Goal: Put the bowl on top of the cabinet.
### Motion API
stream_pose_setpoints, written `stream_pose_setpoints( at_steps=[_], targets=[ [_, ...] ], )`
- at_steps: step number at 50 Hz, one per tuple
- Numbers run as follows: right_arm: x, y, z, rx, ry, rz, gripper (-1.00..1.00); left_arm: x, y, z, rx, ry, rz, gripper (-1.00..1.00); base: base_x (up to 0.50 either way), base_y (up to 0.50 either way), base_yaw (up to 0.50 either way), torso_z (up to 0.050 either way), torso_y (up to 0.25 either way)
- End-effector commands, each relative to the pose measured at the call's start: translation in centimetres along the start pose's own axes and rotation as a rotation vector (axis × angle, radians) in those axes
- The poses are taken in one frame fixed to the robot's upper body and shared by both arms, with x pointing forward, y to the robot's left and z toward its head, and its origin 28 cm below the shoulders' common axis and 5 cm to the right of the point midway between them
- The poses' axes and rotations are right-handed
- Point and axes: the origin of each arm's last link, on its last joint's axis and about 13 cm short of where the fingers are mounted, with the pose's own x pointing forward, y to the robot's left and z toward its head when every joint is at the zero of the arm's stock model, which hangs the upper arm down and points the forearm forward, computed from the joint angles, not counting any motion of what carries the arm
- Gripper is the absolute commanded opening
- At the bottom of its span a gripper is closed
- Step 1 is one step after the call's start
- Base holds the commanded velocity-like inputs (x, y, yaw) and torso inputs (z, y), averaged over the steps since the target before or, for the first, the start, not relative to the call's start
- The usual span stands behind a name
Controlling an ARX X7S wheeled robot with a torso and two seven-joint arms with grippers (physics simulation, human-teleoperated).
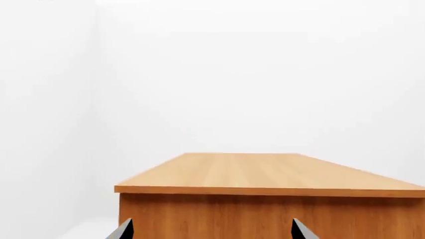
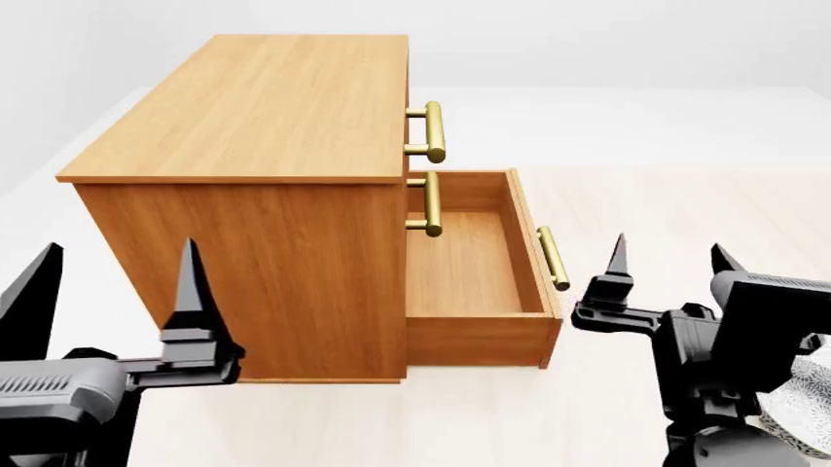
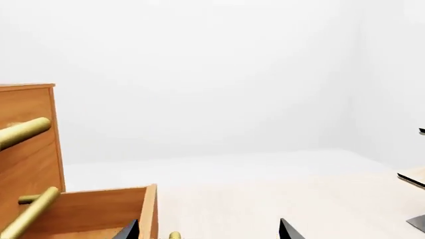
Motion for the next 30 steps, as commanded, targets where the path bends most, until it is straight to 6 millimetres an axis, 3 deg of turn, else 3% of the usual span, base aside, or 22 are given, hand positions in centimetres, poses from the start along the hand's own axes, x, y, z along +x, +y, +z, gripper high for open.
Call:
stream_pose_setpoints(
  at_steps=[1,18,30],
  targets=[
    [2.0,-1.8,1.8,-0.03,0.029,-0.081,1.0,0.0,0.1,0.2,-0.001,-0.007,0.002,1.0,0.0,0.0,0.0,0.0,0.0],
    [5.1,-3.7,3.6,-0.039,0.09,-0.196,1.0,0.0,0.0,0.2,-0.001,-0.006,0.002,1.0,0.0,0.0,0.0,0.0,0.0],
    [6.0,-4.8,4.1,-0.074,0.164,-0.242,1.0,-0.1,0.0,0.2,0.001,-0.006,-0.002,1.0,0.0,0.0,0.0,0.0,0.0]
  ],
)
